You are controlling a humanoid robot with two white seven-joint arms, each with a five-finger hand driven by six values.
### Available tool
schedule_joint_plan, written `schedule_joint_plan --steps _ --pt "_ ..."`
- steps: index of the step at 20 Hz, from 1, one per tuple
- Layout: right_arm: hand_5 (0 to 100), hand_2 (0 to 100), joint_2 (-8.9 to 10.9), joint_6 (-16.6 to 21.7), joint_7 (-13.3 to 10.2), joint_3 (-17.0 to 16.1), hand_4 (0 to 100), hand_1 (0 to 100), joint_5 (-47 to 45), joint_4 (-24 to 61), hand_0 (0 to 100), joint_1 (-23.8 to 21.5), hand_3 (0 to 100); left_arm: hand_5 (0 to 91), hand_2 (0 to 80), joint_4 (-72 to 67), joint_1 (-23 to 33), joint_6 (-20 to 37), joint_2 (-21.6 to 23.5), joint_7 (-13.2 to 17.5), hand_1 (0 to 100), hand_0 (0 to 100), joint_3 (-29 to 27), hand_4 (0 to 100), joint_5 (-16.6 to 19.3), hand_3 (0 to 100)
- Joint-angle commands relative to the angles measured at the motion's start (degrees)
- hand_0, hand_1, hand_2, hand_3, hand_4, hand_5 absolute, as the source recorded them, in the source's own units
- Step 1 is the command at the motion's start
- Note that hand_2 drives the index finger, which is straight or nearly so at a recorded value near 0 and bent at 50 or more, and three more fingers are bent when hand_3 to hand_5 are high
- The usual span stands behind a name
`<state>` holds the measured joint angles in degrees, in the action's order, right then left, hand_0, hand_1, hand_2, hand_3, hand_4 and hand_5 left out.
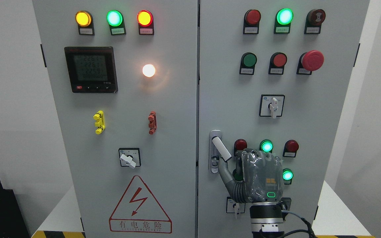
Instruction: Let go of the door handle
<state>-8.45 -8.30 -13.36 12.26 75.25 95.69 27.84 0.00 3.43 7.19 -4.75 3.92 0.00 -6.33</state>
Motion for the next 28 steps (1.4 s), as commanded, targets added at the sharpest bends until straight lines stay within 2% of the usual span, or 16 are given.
schedule_joint_plan --steps 1,28 --pt "97 100 0.01 0.0 0.1 -0.5 100 47 0.0 0.0 53 0.3 100 0.0 0.0 0.9 0.0 0.0 0.0 0.0 39 12 0.7 0 0.0 0" --pt "97 100 -0.25 0.2 0.1 -1.6 100 46 0.0 1.2 53 1.4 100 0.0 0.0 0.9 0.0 0.0 0.0 0.0 39 12 0.7 0 0.0 0"
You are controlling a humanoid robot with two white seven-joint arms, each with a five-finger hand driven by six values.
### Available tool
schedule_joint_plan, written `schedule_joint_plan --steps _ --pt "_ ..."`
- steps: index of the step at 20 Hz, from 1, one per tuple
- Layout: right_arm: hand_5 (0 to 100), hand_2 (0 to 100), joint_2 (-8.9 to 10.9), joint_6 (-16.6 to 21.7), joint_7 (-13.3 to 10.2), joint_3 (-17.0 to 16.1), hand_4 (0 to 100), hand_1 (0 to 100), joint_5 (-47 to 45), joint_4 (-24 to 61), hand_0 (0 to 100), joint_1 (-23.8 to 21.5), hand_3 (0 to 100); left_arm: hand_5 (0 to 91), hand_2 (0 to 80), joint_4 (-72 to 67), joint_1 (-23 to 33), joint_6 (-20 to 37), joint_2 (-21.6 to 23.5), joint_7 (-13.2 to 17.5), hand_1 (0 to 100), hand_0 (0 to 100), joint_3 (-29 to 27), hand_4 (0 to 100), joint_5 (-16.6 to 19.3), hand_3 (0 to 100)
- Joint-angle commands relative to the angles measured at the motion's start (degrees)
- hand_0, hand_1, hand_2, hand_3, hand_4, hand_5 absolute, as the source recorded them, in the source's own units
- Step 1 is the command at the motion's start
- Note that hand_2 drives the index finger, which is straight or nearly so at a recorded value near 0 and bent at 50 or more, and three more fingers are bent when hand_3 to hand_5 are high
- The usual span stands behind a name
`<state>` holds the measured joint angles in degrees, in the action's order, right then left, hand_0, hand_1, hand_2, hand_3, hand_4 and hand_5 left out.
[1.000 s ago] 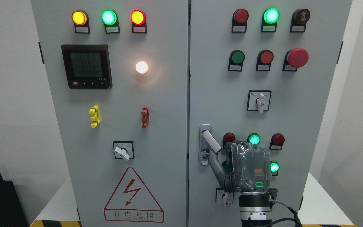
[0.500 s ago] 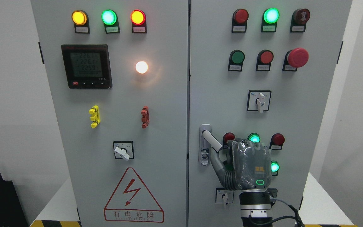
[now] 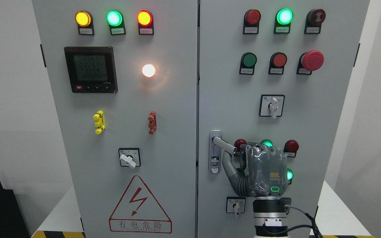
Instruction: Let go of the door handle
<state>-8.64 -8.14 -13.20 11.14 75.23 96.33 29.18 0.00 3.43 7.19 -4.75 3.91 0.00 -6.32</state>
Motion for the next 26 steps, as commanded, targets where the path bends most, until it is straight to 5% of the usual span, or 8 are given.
schedule_joint_plan --steps 1,15,20,22,24,26 --pt "97 100 -0.06 0.0 -0.1 -0.5 100 46 0.0 0.5 53 0.2 100 0.0 0.0 0.9 0.0 0.0 0.0 0.0 39 12 0.7 0 0.0 0" --pt "97 100 -0.06 0.5 -0.6 -0.5 100 46 0.0 1.5 53 -1.5 100 0.0 0.0 0.9 0.0 0.0 0.0 0.0 39 12 0.7 0 0.0 0" --pt "96 98 0.03 1.7 -5.4 -1.7 100 44 -0.4 2.8 55 -5.4 100 0.0 0.0 0.9 0.0 0.0 0.0 0.0 39 12 0.7 0 0.0 0" --pt "93 88 0.29 2.7 -6.8 -2.6 94 44 -0.4 5.0 57 -7.5 100 0.0 0.0 0.9 0.0 0.0 0.0 0.0 39 12 0.7 0 0.0 0" --pt "79 67 0.56 4.8 -6.8 -3.6 80 43 -0.3 8.3 57 -10.5 100 0.0 0.0 0.9 0.0 0.0 0.0 0.0 39 12 0.7 0 0.1 0" --pt "47 35 0.56 6.5 -6.5 -5.9 48 40 -0.4 10.5 58 -12.6 59 0.0 0.0 0.9 0.0 0.0 0.0 0.0 39 12 0.7 0 0.0 0"
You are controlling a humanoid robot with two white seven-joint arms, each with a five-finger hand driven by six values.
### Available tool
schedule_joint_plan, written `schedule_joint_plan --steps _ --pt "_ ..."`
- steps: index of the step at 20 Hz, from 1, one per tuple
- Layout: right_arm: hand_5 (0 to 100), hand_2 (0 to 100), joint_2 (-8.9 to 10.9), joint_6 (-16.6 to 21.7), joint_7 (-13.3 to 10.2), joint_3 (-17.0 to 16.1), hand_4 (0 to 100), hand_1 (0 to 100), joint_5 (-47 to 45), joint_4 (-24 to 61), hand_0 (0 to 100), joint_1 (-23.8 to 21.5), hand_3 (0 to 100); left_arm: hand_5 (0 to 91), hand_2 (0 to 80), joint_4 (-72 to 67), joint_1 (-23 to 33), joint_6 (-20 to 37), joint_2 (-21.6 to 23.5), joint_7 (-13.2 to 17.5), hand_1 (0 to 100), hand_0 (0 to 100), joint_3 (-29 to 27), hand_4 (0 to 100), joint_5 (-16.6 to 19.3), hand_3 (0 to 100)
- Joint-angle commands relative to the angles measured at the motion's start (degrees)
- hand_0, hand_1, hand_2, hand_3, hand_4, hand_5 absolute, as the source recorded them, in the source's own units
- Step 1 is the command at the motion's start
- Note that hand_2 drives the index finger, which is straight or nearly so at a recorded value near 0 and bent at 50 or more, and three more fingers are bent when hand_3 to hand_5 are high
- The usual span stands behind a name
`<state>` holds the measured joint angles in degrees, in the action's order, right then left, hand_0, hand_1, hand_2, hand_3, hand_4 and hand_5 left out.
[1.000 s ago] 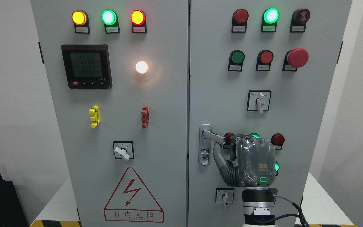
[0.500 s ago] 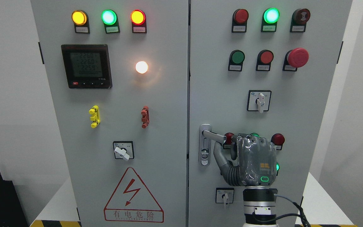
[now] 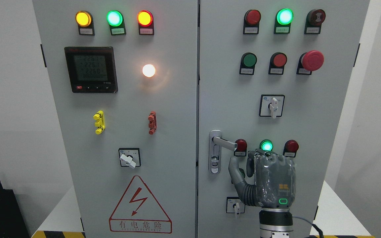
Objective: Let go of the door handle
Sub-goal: 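Open the right hand fingers and move the hand off the handle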
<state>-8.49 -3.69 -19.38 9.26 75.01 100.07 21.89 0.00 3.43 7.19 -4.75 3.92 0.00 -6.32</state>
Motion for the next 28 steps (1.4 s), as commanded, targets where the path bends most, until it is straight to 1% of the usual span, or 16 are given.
schedule_joint_plan --steps 1,2,3,4,5,7,10,12,18,23,28 --pt "33 25 0.40 3.0 -0.3 -4.8 35 35 -0.1 7.4 60 -6.1 42 0.0 0.0 0.9 0.0 0.0 0.0 0.0 39 12 0.7 0 0.1 0" --pt "18 14 0.31 3.9 -0.3 -5.7 17 30 -0.1 8.1 60 -6.5 23 0.0 0.0 0.9 0.0 0.0 0.0 0.0 39 12 0.7 0 0.0 0" --pt "5 6 0.31 5.0 -0.3 -6.4 6 27 -0.1 8.6 58 -6.8 11 0.0 0.0 0.9 0.0 0.0 0.0 0.0 39 12 0.7 0 0.0 0" --pt "0 1 0.22 6.1 -0.5 -6.9 0 25 -0.1 9.0 57 -6.8 3 0.0 0.0 0.9 0.0 0.0 0.0 0.0 39 12 0.7 0 0.0 0" --pt "0 0 0.14 7.2 -0.6 -7.5 0 22 -0.1 9.2 54 -6.8 0 0.0 0.0 0.9 0.0 0.0 0.0 0.0 39 12 0.7 0 0.0 0" --pt "0 0 -0.04 8.7 -0.6 -8.1 0 20 -0.6 9.8 51 -6.7 0 0.0 0.0 0.9 0.0 0.0 0.0 0.0 39 12 0.7 0 0.0 0" --pt "0 0 -0.04 9.0 -0.6 -8.2 0 20 -1.7 9.8 48 -6.3 0 0.0 0.0 0.9 0.0 0.0 0.0 0.0 39 12 0.7 0 0.0 0" --pt "0 0 -0.13 9.3 -0.7 -8.2 0 24 -2.2 9.8 45 -6.3 0 0.0 0.0 0.9 0.0 0.0 0.0 0.0 39 12 0.7 0 0.0 0" --pt "0 0 -0.04 9.7 -1.5 -8.2 0 28 -2.4 10.2 41 -6.5 0 0.0 0.0 0.9 0.0 0.0 0.0 0.0 39 12 0.7 0 0.1 0" --pt "0 0 -0.13 9.6 -1.3 -8.2 0 30 -2.4 10.3 40 -7.0 0 0.0 0.0 0.9 0.0 0.0 0.0 0.0 39 12 0.7 0 0.0 0" --pt "0 3 -0.04 9.6 -0.9 -8.1 0 31 -2.4 10.6 40 -7.2 0 0.0 0.0 0.9 0.0 0.0 0.0 0.0 39 12 0.7 0 0.0 0"
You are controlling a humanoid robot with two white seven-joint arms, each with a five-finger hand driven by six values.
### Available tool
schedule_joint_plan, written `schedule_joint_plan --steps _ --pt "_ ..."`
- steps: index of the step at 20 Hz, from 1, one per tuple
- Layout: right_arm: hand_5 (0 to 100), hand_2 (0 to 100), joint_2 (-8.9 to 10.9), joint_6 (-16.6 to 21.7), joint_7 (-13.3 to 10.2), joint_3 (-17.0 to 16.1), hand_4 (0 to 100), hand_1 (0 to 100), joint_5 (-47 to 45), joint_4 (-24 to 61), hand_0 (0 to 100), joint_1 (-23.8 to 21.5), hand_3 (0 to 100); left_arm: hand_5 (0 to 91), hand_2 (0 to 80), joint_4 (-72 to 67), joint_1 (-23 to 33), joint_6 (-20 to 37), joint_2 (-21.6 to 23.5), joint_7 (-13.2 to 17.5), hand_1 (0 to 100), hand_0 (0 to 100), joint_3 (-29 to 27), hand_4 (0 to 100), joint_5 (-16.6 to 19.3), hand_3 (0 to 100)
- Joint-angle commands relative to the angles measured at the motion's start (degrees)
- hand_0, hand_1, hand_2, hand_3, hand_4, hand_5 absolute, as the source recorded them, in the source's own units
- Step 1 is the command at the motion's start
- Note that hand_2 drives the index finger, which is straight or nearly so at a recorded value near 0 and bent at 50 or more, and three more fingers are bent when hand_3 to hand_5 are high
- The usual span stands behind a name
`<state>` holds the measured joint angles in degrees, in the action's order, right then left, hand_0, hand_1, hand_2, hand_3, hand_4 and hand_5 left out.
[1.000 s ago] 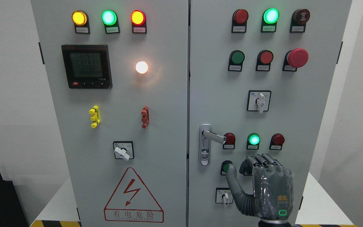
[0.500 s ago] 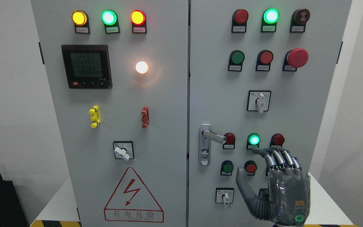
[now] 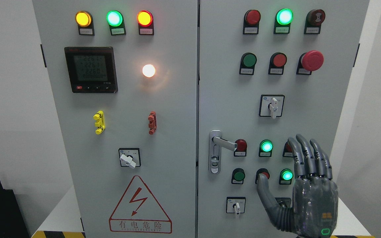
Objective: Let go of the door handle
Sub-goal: 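Open the right hand fingers and move the hand off the handle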
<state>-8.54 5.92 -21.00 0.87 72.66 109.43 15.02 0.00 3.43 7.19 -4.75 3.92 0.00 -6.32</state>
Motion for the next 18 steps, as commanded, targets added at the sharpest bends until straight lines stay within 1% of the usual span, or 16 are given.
schedule_joint_plan --steps 1,14,18 --pt "0 4 0.02 0.0 0.7 0.3 0 32 -0.1 1.2 40 -0.6 0 0.0 0.0 0.9 0.0 0.0 0.0 0.0 39 12 0.7 0 0.0 0" --pt "0 7 0.02 -0.1 0.8 0.3 0 32 -0.1 1.3 41 -1.1 4 0.0 0.0 0.9 0.0 0.0 0.0 0.0 39 12 0.7 0 0.0 0" --pt "0 11 0.10 -0.1 0.9 0.3 0 34 -0.1 1.3 40 -1.3 7 0.0 0.0 0.9 0.0 0.0 0.0 0.0 39 12 0.7 0 0.0 0"
